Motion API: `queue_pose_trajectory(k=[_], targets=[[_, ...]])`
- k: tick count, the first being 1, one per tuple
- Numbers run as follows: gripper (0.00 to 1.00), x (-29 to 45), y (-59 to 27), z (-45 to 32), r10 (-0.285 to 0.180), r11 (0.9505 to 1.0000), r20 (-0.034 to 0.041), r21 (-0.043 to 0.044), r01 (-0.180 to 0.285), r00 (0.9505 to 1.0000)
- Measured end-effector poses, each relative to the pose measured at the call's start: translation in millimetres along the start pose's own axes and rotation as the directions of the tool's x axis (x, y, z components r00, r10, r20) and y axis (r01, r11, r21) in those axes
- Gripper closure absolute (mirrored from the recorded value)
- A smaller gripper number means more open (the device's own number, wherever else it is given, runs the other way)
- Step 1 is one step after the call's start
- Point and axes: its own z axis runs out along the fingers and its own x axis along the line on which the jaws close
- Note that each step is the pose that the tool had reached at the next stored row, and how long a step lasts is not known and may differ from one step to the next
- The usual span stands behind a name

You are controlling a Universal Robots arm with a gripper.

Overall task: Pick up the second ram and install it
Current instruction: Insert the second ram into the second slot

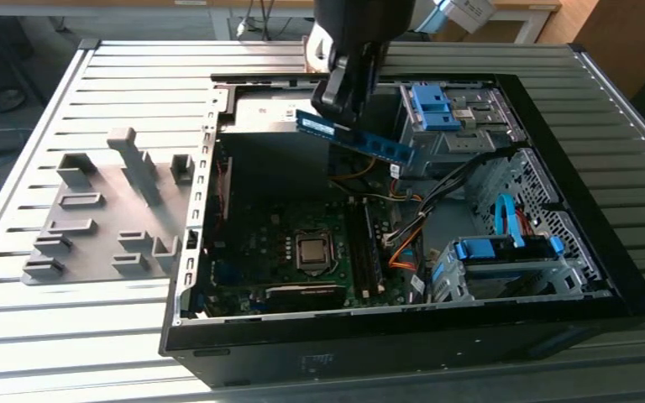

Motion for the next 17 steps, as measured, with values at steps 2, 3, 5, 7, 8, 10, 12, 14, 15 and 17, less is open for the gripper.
queue_pose_trajectory(k=[2, 3, 5, 7, 8, 10, 12, 14, 15, 17], targets=[[0.86, 0.0, 0.0, 0.1, 0.017, 0.9999, -0.0001, -0.0002, -0.017, 0.9999], [0.86, 0.0, 0.0, 0.2, 0.025, 0.9997, 0.0, -0.0003, -0.025, 0.9997], [0.86, 0.0, 0.0, 0.3, 0.041, 0.9992, -0.0001, -0.0005, -0.041, 0.9992], [0.86, 0.0, 0.0, 0.5, 0.057, 0.9984, -0.0001, -0.0007, -0.057, 0.9984], [0.86, 0.0, 0.0, 0.6, 0.065, 0.9979, -0.0001, -0.0008, -0.065, 0.9979], [0.86, 0.0, 0.0, 0.7, 0.082, 0.9966, -0.0002, -0.001, -0.082, 0.9966], [0.86, 0.0, 0.0, 0.8, 0.099, 0.9951, -0.0003, -0.0012, -0.099, 0.9951], [0.86, 0.0, 0.0, 1.0, 0.115, 0.9933, -0.0004, -0.0015, -0.115, 0.9933], [0.86, 0.0, 0.0, 1.0, 0.123, 0.9924, -0.0004, -0.0015, -0.123, 0.9924], [0.86, 0.0, 0.0, 1.2, 0.139, 0.9903, -0.0005, -0.0018, -0.139, 0.9903]])
